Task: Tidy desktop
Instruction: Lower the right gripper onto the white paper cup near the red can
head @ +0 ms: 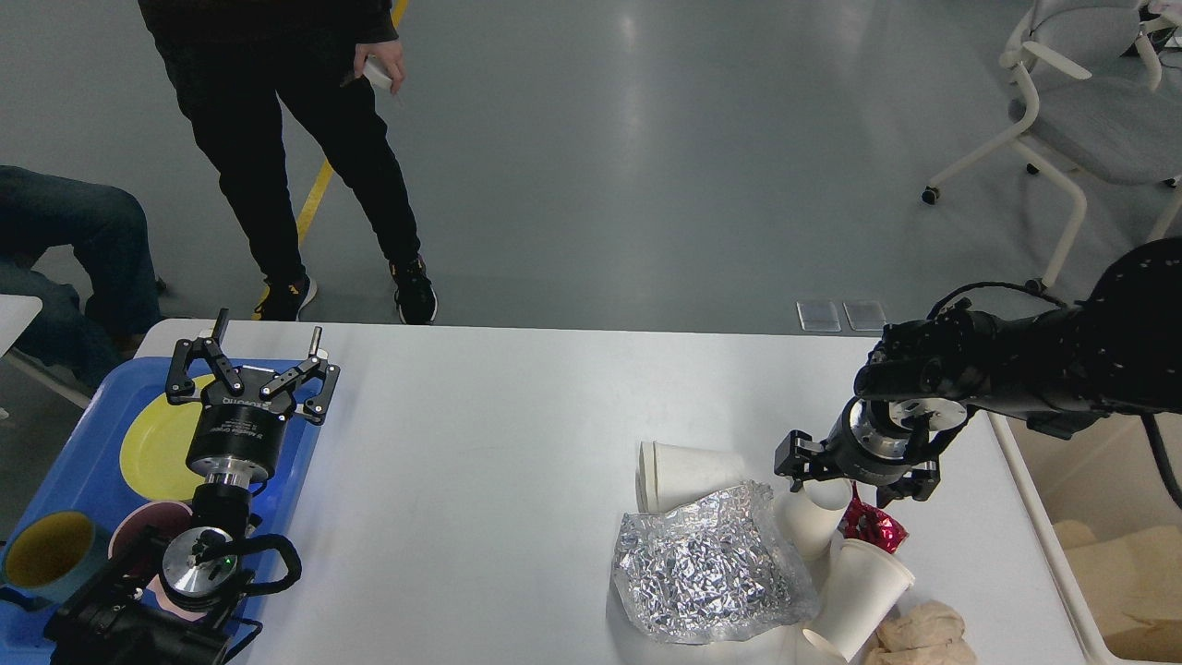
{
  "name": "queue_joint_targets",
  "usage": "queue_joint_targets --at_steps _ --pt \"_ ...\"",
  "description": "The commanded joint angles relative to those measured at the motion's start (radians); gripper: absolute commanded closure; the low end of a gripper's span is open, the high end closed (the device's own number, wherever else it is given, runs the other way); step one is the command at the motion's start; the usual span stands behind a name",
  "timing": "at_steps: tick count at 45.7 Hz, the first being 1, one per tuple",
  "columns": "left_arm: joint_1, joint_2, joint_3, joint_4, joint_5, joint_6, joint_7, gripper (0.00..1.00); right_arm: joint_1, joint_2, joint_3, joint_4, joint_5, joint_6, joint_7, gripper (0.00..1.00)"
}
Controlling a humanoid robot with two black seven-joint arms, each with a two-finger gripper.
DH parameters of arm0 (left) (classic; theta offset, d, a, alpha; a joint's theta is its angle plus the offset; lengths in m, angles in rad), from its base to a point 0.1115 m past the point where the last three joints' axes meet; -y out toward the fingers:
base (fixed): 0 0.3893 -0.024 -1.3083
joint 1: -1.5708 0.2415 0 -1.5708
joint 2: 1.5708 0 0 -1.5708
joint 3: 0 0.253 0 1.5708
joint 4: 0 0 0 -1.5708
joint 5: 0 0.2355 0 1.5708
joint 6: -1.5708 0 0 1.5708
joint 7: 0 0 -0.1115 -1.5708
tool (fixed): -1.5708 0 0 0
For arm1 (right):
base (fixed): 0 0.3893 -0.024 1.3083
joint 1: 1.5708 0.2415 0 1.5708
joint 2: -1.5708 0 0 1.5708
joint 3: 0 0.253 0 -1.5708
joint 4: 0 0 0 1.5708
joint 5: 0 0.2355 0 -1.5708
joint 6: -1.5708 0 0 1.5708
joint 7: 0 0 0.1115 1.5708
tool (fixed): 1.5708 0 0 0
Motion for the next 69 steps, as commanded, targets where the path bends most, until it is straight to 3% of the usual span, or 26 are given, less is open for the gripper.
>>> queue_joint_targets --at_steps 1,4,19,22,28,35,38,56,69 --pt "0.0 0.0 0.0 0.0 0.0 0.0 0.0 0.04 -0.013 0.001 0.017 -0.006 0.004 -0.006 0.0 0.03" --pt "0.0 0.0 0.0 0.0 0.0 0.0 0.0 0.04 -0.023 0.001 0.028 -0.008 0.014 -0.006 0.0 0.11" --pt "0.0 0.0 0.0 0.0 0.0 0.0 0.0 0.04 -0.024 -0.002 0.031 -0.008 0.057 -0.008 0.0 0.77" --pt "0.0 0.0 0.0 0.0 0.0 0.0 0.0 0.04 -0.02 -0.002 0.029 -0.005 0.065 -0.008 0.0 0.84" --pt "0.0 0.0 0.0 0.0 0.0 0.0 0.0 0.04 -0.018 -0.01 0.029 0.002 0.07 -0.008 0.0 0.91" --pt "0.0 0.0 0.0 0.0 0.0 0.0 0.0 0.04 -0.006 -0.013 0.029 0.005 0.071 -0.003 0.0 0.92" --pt "0.0 0.0 0.0 0.0 0.0 0.0 0.0 0.04 0.003 -0.013 0.028 0.009 0.071 0.009 -0.001 1.0" --pt "0.0 0.0 0.0 0.0 0.0 0.0 0.0 0.04 0.146 -0.08 0.011 0.078 0.109 0.074 -0.001 1.0" --pt "0.0 0.0 0.0 0.0 0.0 0.0 0.0 0.04 0.506 -0.122 -0.081 0.264 0.149 0.313 0.003 1.0"
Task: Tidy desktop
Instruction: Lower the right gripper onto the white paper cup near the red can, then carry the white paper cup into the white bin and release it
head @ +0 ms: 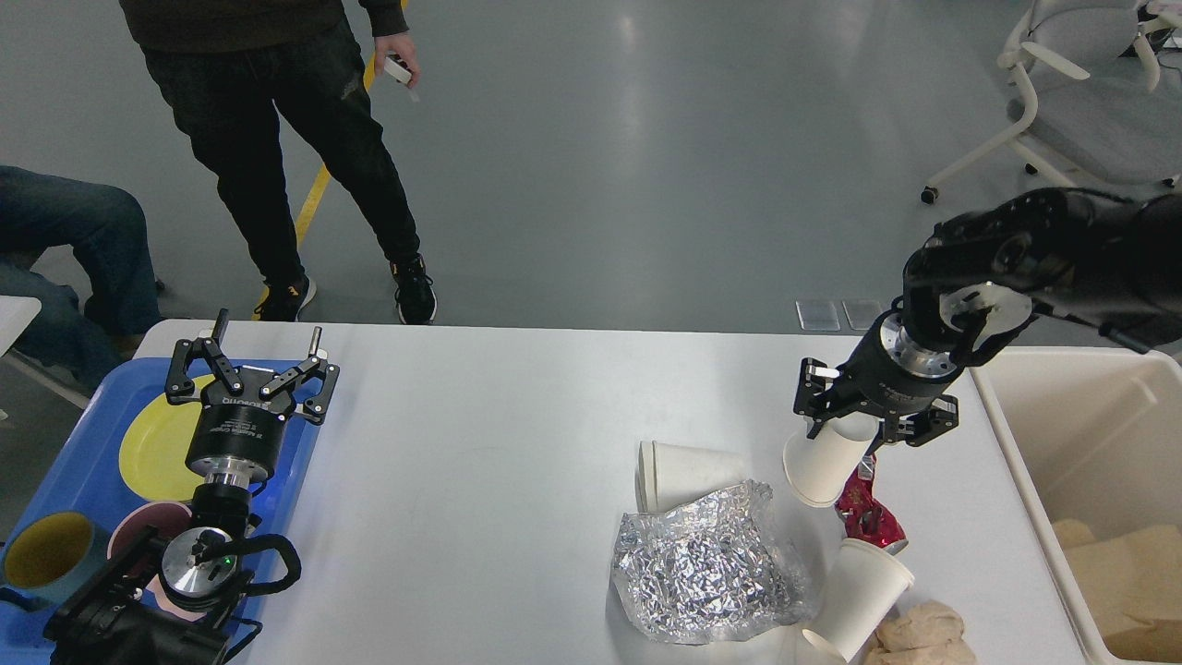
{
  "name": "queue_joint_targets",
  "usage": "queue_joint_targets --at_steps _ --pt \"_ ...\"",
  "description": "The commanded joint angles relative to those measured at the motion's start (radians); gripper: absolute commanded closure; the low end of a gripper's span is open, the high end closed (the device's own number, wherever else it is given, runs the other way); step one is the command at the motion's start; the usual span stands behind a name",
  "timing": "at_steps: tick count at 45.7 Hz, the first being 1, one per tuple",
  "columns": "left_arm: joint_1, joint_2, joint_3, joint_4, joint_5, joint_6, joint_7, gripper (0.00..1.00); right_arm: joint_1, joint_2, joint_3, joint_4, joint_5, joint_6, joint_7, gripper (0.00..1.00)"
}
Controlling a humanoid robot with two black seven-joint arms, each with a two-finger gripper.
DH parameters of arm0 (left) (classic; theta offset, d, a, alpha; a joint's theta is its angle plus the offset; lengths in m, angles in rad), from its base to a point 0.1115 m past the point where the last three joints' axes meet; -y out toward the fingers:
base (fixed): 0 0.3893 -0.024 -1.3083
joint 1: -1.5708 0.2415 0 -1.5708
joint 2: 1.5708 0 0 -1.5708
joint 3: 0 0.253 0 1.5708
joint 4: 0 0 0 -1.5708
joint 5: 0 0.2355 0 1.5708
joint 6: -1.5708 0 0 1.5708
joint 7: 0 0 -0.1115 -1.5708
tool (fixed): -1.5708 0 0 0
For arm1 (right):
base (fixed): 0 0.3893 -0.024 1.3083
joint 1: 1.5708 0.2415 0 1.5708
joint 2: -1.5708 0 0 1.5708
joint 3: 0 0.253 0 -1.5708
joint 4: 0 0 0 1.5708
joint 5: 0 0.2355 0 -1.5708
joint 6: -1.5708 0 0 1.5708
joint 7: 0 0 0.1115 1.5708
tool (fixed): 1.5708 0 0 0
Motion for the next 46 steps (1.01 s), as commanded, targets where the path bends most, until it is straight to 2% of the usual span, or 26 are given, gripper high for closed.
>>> queue_joint_targets --at_steps 1,6,11,14,19,21,24,31,34,39,40,46 --pt "0.0 0.0 0.0 0.0 0.0 0.0 0.0 0.04 0.202 -0.025 -0.051 0.115 0.011 0.117 0.009 1.0" --pt "0.0 0.0 0.0 0.0 0.0 0.0 0.0 0.04 0.392 -0.034 -0.095 0.203 0.016 0.229 0.015 1.0" --pt "0.0 0.0 0.0 0.0 0.0 0.0 0.0 0.04 0.532 -0.067 -0.161 0.263 0.051 0.281 0.031 1.0" --pt "0.0 0.0 0.0 0.0 0.0 0.0 0.0 0.04 0.605 -0.063 -0.227 0.29 0.06 0.304 0.074 1.0" --pt "0.0 0.0 0.0 0.0 0.0 0.0 0.0 0.04 0.691 -0.054 -0.335 0.319 0.048 0.329 0.192 1.0" --pt "0.0 0.0 0.0 0.0 0.0 0.0 0.0 0.04 0.713 -0.054 -0.368 0.326 0.04 0.329 0.207 1.0" --pt "0.0 0.0 0.0 0.0 0.0 0.0 0.0 0.04 0.725 -0.054 -0.401 0.326 0.022 0.329 0.203 1.0" --pt "0.0 0.0 0.0 0.0 0.0 0.0 0.0 0.04 0.715 -0.078 -0.46 0.309 -0.044 0.294 0.19 1.0" --pt "0.0 0.0 0.0 0.0 0.0 0.0 0.0 0.04 0.689 -0.116 -0.491 0.297 -0.052 0.248 0.189 1.0" --pt "0.0 0.0 0.0 0.0 0.0 0.0 0.0 0.04 0.59 -0.215 -0.54 0.261 -0.053 0.15 0.189 1.0" --pt "0.0 0.0 0.0 0.0 0.0 0.0 0.0 0.04 0.534 -0.279 -0.558 0.234 -0.053 0.107 0.189 1.0" --pt "0.0 0.0 0.0 0.0 0.0 0.0 0.0 0.04 0.298 -0.411 -0.543 0.077 -0.067 -0.002 0.189 1.0"
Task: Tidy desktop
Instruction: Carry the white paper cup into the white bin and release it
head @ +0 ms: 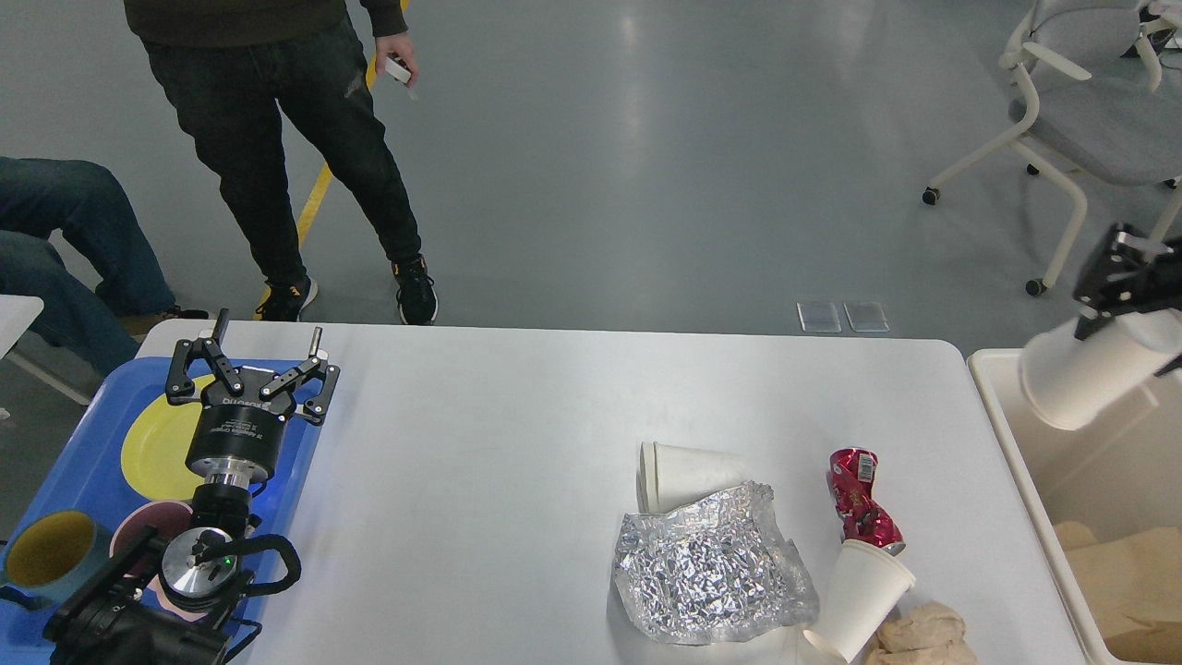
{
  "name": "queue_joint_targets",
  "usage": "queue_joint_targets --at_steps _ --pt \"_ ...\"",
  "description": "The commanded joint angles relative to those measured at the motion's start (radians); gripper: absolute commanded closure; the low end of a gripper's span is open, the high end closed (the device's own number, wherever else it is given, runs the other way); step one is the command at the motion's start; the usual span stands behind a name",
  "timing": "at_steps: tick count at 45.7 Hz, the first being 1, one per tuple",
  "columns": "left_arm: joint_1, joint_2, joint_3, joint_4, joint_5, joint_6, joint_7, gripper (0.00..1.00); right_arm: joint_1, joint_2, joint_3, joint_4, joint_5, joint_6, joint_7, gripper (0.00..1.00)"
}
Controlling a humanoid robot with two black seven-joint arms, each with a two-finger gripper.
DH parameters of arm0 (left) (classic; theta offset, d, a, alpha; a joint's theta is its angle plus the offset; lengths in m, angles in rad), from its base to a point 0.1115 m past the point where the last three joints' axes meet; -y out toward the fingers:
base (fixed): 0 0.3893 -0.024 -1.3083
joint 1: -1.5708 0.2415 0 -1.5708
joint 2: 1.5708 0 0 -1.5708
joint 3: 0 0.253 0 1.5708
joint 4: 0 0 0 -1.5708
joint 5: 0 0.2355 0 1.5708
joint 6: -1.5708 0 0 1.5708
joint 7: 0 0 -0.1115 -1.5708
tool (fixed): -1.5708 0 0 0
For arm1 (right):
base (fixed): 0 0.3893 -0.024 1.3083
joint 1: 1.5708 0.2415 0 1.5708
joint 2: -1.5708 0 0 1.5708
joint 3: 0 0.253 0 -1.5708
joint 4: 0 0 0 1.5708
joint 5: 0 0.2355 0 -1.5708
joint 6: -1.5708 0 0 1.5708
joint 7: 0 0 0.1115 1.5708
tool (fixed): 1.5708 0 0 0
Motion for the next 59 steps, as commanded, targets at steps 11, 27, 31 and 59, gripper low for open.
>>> queue_joint_targets --at_steps 11,27,31,59 --pt "0.0 0.0 0.0 0.0 0.0 0.0 0.0 0.04 -0.731 -0.168 0.204 -0.362 0.009 -0.478 0.001 1.0" --pt "0.0 0.0 0.0 0.0 0.0 0.0 0.0 0.04 -1.561 0.004 0.647 -1.077 0.009 -0.588 -0.002 1.0" --pt "0.0 0.0 0.0 0.0 0.0 0.0 0.0 0.04 -1.714 0.088 0.716 -1.281 0.009 -0.588 -0.001 1.0" --pt "0.0 0.0 0.0 0.0 0.0 0.0 0.0 0.04 -1.79 0.16 0.742 -1.358 0.009 -0.676 -0.024 0.0"
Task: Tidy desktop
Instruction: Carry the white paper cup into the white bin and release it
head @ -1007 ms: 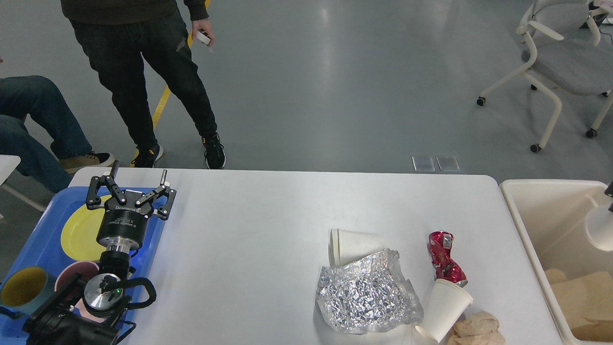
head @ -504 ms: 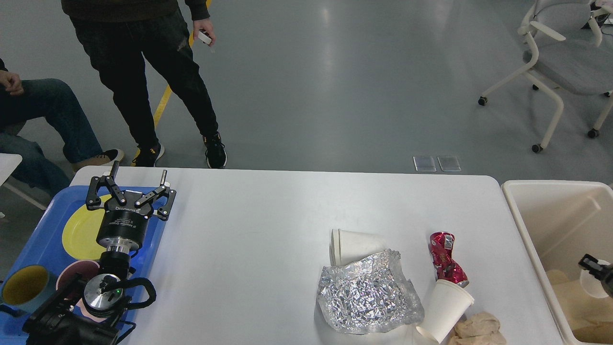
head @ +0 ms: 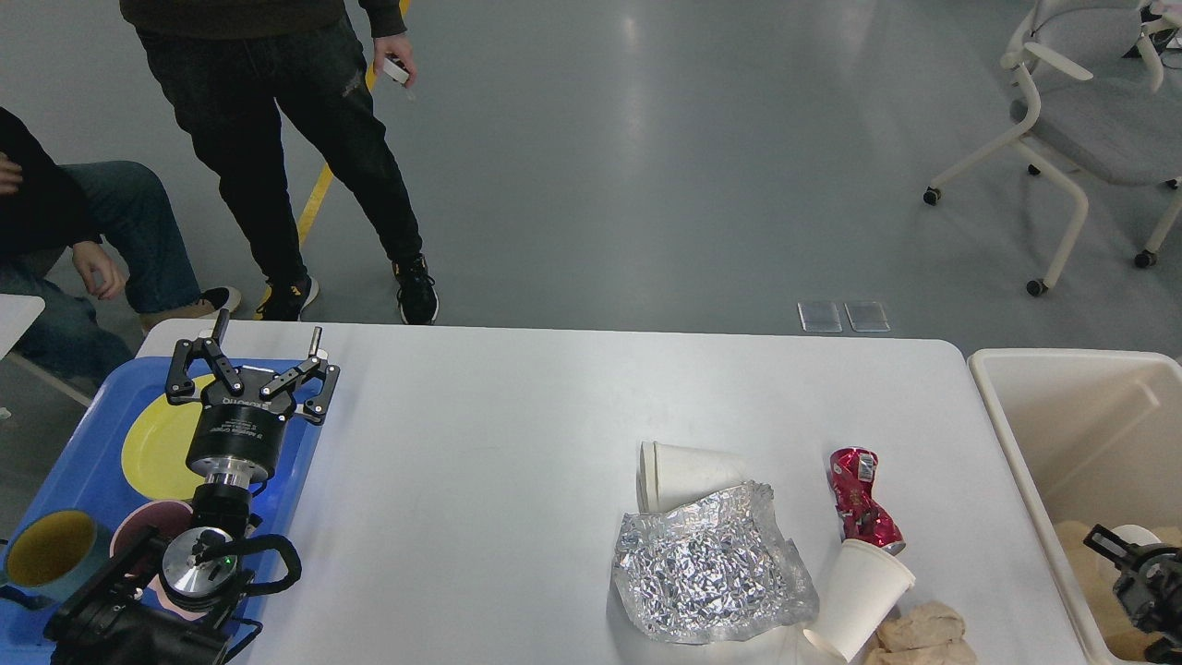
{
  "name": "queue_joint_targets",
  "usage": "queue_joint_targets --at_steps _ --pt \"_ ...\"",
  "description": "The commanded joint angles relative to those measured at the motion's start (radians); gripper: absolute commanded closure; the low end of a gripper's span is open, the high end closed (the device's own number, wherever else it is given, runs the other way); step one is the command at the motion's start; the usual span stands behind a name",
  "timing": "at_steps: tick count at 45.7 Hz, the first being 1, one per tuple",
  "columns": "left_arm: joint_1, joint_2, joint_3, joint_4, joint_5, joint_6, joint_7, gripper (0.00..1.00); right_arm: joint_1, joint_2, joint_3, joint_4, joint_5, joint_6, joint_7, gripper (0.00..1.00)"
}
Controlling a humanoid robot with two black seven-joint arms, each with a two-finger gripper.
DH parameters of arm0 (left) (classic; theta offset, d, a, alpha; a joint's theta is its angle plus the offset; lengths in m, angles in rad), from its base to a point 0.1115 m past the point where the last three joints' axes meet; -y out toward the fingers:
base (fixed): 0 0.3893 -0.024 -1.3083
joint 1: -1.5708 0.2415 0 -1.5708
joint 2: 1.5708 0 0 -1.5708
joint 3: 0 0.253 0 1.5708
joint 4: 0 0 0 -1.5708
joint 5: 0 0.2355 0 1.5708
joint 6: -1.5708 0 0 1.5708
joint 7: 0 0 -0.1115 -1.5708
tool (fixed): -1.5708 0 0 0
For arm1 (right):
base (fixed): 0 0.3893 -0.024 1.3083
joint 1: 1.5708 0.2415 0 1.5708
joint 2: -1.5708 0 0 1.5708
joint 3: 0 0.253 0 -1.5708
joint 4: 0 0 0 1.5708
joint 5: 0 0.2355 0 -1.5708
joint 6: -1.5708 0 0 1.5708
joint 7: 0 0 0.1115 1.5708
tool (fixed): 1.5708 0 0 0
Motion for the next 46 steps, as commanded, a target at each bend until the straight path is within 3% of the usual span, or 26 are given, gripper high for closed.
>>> queue_joint_targets --at_steps 1,17,23,28,38,46 --pt "0.002 0.0 0.0 0.0 0.0 0.0 0.0 0.04 0.008 0.001 0.0 0.008 0.0 -0.025 0.002 0.0" --pt "0.0 0.0 0.0 0.0 0.0 0.0 0.0 0.04 0.032 -0.011 0.007 0.051 -0.003 -0.017 0.002 0.0" --pt "0.0 0.0 0.0 0.0 0.0 0.0 0.0 0.04 0.146 -0.088 -0.002 0.188 -0.022 -0.005 -0.001 0.0" --pt "0.0 0.0 0.0 0.0 0.0 0.0 0.0 0.04 0.359 -0.18 -0.036 0.394 -0.097 0.033 -0.009 0.0" --pt "0.0 0.0 0.0 0.0 0.0 0.0 0.0 0.04 0.821 -0.231 -0.183 0.78 -0.273 0.242 -0.086 0.0" --pt "0.0 0.0 0.0 0.0 0.0 0.0 0.0 0.04 1.213 -0.117 -0.339 1.072 -0.272 0.502 -0.092 0.0"
